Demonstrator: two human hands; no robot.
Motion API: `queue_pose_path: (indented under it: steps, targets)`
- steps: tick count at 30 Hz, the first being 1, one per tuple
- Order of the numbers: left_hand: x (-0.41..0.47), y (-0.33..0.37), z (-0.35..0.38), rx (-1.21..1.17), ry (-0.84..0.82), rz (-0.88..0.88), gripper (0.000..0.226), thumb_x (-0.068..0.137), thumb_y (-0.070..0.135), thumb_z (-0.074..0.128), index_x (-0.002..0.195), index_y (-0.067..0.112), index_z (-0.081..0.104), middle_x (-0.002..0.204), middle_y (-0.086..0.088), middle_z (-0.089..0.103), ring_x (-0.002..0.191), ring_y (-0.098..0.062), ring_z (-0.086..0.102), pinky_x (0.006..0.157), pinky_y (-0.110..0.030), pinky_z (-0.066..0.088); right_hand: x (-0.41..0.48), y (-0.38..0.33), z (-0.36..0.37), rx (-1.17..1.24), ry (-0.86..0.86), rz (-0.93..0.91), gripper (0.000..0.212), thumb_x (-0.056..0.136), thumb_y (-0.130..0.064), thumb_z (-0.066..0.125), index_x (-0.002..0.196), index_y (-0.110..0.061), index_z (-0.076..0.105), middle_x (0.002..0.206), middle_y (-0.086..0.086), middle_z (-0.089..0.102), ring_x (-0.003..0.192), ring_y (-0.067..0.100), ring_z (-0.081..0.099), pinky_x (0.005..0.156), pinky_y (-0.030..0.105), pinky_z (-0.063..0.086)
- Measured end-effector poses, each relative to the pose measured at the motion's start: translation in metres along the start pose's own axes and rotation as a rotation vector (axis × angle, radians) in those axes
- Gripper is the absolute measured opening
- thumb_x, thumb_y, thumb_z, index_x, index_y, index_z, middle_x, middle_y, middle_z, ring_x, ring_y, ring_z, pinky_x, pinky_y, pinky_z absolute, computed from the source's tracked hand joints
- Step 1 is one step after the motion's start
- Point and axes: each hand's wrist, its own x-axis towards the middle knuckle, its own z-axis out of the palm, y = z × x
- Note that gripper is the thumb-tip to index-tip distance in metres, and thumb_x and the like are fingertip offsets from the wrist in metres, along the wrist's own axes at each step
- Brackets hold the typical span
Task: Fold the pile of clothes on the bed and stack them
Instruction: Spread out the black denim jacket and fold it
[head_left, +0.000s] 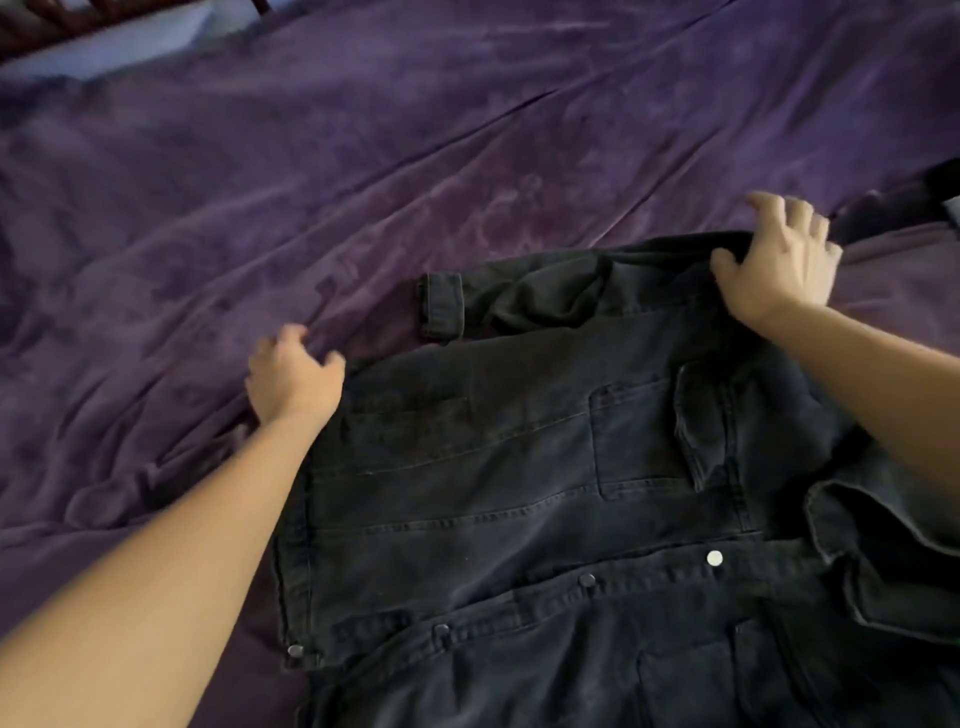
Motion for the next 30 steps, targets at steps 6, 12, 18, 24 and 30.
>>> queue_pose_path:
  steps: [6, 12, 18, 24, 30]
  targets:
    - [0.005, 0.102, 0.052, -0.651, -0.516, -0.217, 0.063, 0.075, 0.055, 0.072, 0.122, 0.018, 0.052, 0.114, -0.001, 0.058, 0.094, -0.024, 0.061, 0.082, -0.036, 0.051, -0.113, 0.007, 0.044, 0.099, -0.010, -0.247, 0.056, 0.090, -0.043, 0.054, 0.140, -0.022, 0.041, 0.152, 0.009, 0.033, 0.139, 0.029, 0.028, 0.103, 0.047, 0.034]
    - [0.037, 0.164, 0.055, -1.048, -0.167, -0.160, 0.019, 0.088, 0.002, 0.059, 0.095, 0.016, 0.050, 0.106, -0.012, 0.060, 0.067, -0.015, 0.062, 0.048, -0.025, 0.053, -0.129, 0.066, 0.086, -0.147, -0.501, -0.118, 0.081, 0.090, -0.065, 0.039, 0.152, -0.036, -0.005, 0.163, -0.004, -0.005, 0.149, 0.019, 0.000, 0.108, 0.058, 0.028]
    - [0.105, 0.200, -0.021, -0.948, -0.166, -0.056, 0.049, 0.091, 0.012, 0.055, 0.133, 0.026, 0.035, 0.125, 0.006, 0.050, 0.098, -0.012, 0.057, 0.065, -0.024, 0.051, -0.117, 0.066, 0.088, -0.127, -0.618, -0.091, 0.090, 0.087, -0.064, 0.048, 0.149, -0.040, -0.013, 0.161, -0.006, -0.010, 0.148, 0.021, 0.000, 0.107, 0.060, 0.028]
    - [0.007, 0.139, 0.040, -0.497, -0.127, 0.066, 0.038, 0.087, 0.019, 0.063, 0.123, 0.011, 0.056, 0.120, -0.015, 0.062, 0.106, -0.028, 0.060, 0.092, -0.034, 0.048, -0.105, 0.065, 0.069, -0.044, -0.749, -0.064, 0.103, 0.082, -0.056, 0.064, 0.152, -0.038, -0.009, 0.162, -0.007, -0.009, 0.148, 0.019, 0.000, 0.110, 0.058, 0.023]
    - [-0.180, 0.037, 0.070, 0.072, -0.190, 0.492, 0.031, 0.081, 0.011, 0.067, 0.111, 0.011, 0.066, 0.125, -0.016, 0.053, 0.112, -0.038, 0.051, 0.091, -0.044, 0.044, -0.159, 0.106, 0.028, -0.159, -0.636, -0.183, 0.091, 0.087, -0.052, 0.059, 0.153, -0.034, -0.002, 0.162, 0.003, 0.010, 0.146, 0.024, 0.017, 0.110, 0.047, 0.028]
